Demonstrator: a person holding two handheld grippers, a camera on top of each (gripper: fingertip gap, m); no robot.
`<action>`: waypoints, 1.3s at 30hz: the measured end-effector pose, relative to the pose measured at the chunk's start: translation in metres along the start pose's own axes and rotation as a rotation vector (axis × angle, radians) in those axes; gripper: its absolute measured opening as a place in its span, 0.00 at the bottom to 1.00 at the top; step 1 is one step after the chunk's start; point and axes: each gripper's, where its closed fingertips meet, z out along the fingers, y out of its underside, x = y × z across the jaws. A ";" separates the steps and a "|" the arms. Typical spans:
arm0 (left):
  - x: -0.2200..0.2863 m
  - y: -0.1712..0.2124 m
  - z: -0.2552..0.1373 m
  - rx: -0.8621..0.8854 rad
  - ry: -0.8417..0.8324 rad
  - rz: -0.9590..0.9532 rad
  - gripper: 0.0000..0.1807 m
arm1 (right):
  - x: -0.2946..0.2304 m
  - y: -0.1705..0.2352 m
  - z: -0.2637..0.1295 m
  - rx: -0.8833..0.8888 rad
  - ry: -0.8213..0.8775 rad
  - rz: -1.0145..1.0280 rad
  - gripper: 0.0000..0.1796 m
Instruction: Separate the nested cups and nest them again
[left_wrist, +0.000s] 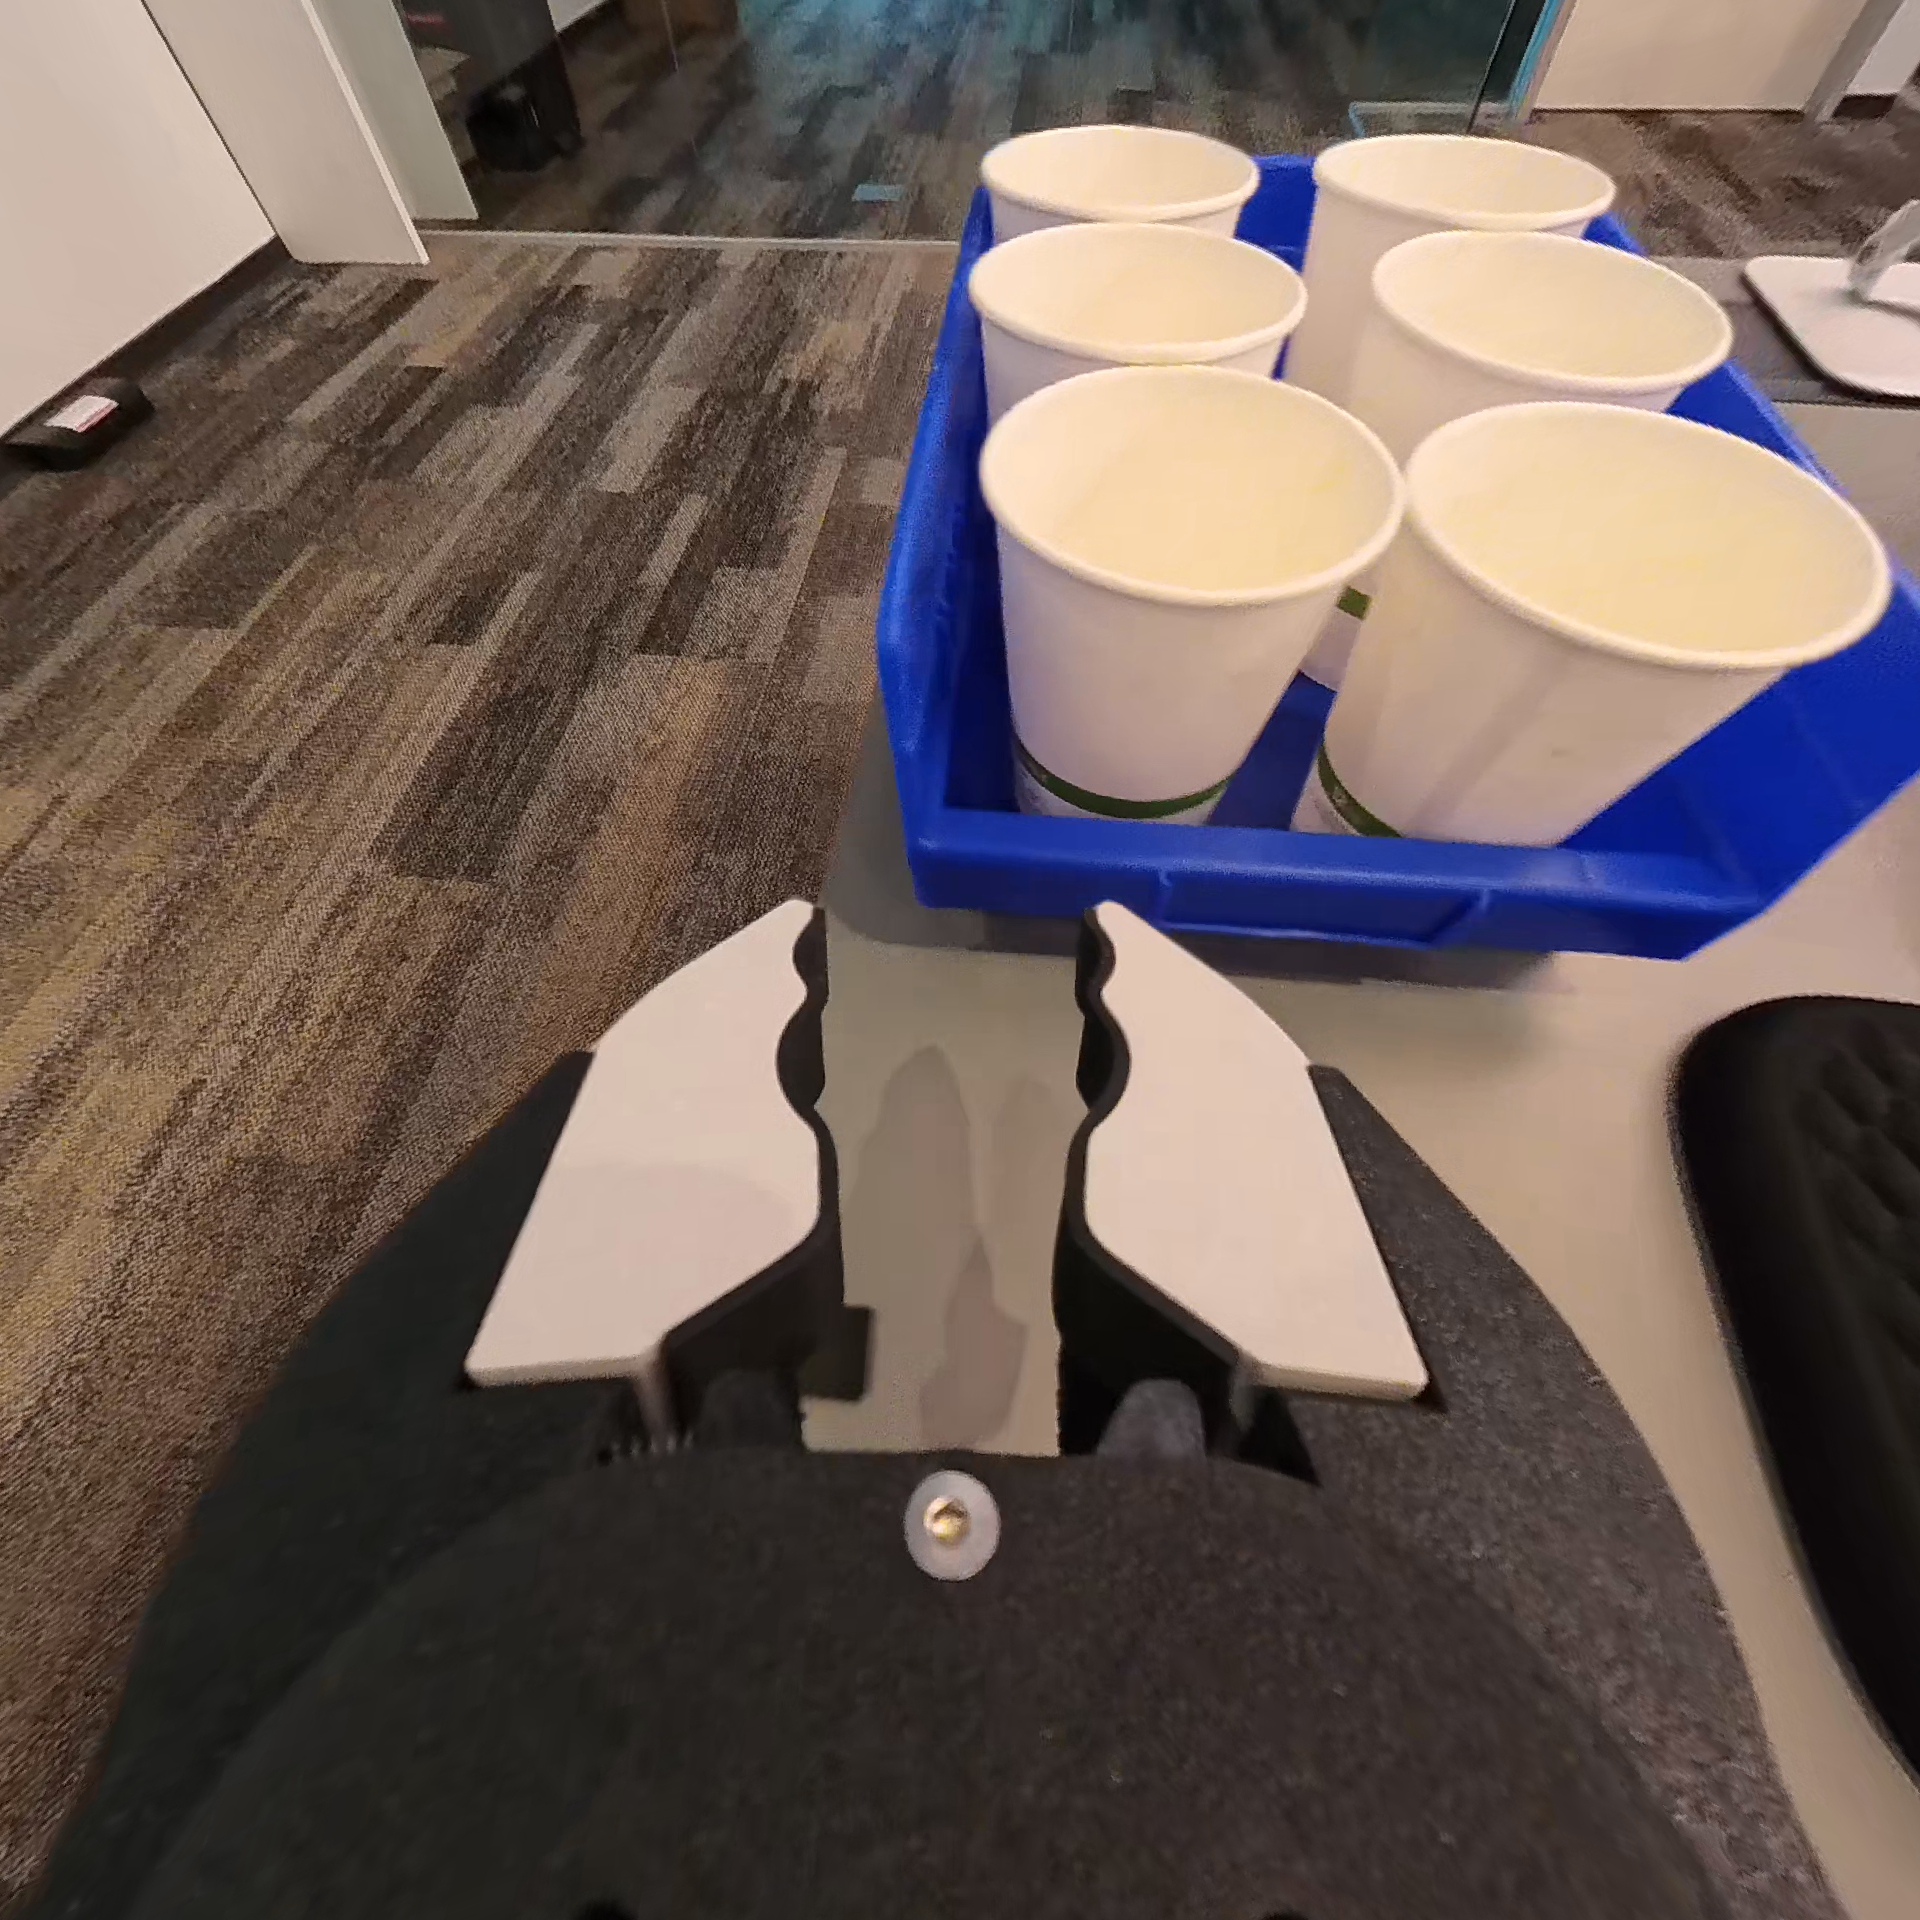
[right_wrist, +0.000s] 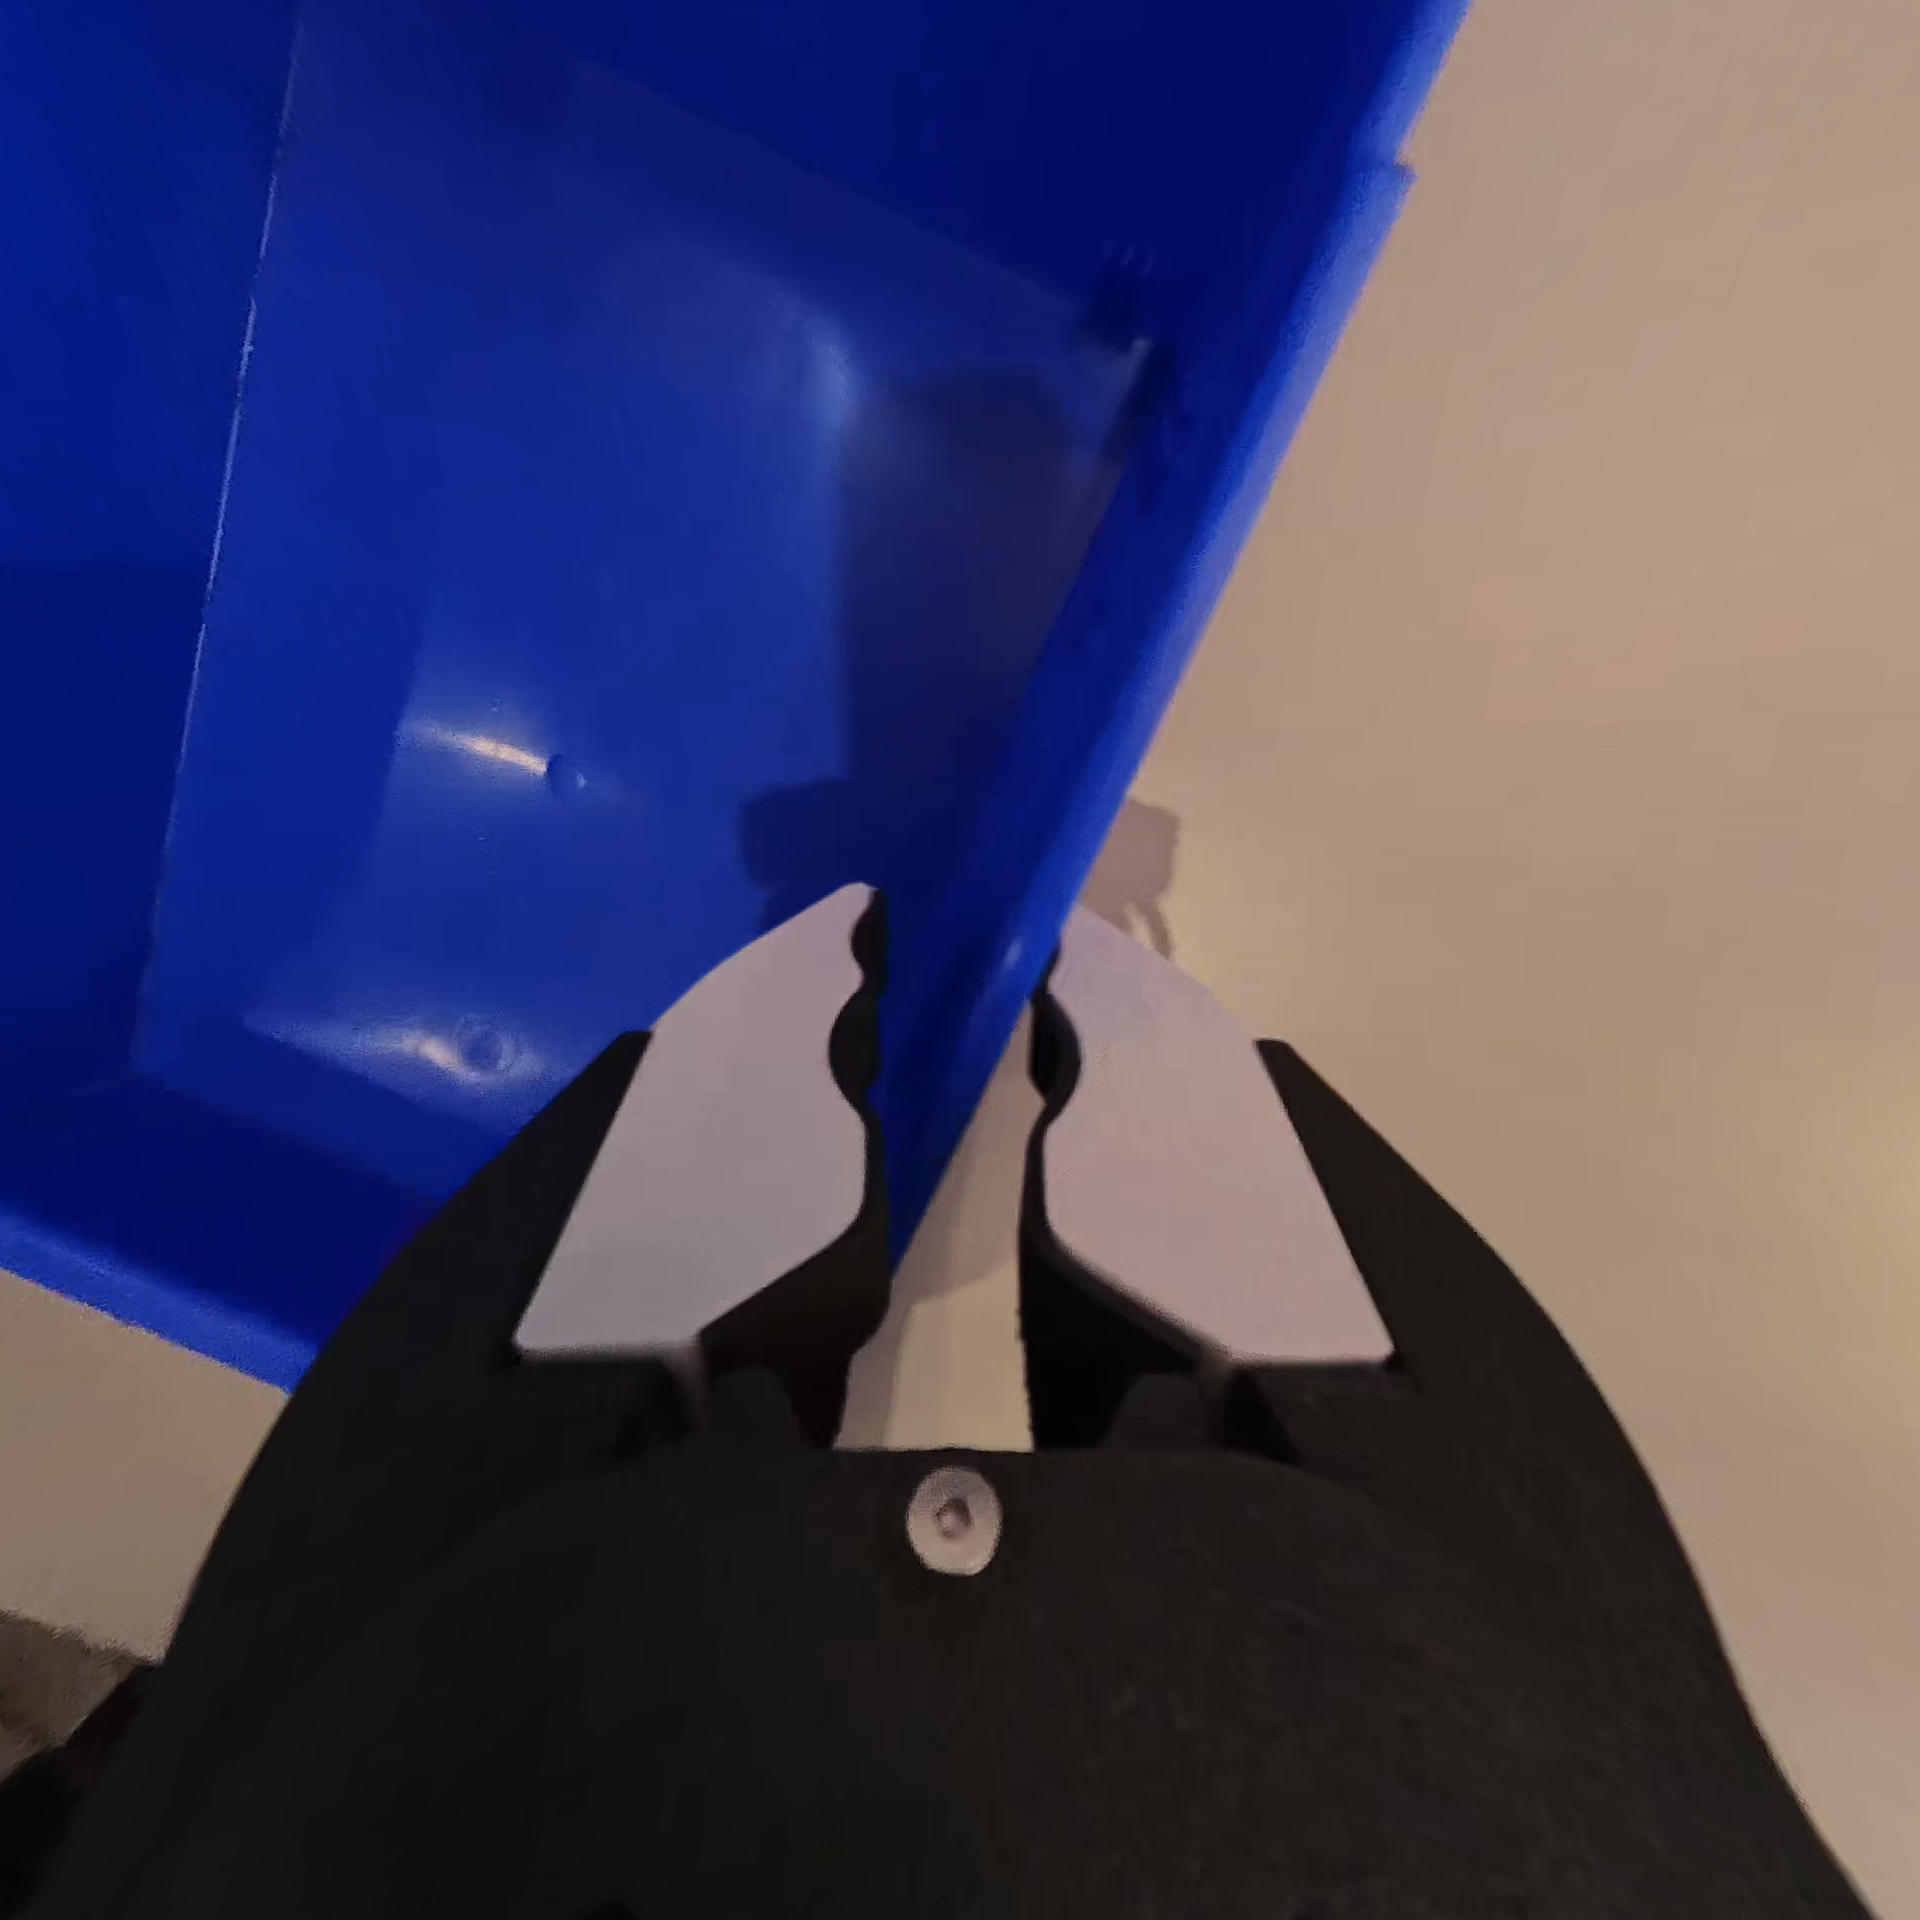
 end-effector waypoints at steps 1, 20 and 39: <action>0.004 0.002 -0.004 -0.003 -0.001 0.005 0.25 | -0.001 0.000 0.002 -0.021 -0.014 -0.005 0.09; 0.069 0.019 -0.020 -0.081 0.006 0.099 0.24 | 0.106 -0.008 -0.007 -0.054 -0.089 0.060 0.02; 0.090 -0.010 -0.039 -0.067 -0.075 0.158 0.23 | 0.313 0.050 -0.058 -0.038 0.003 0.202 0.02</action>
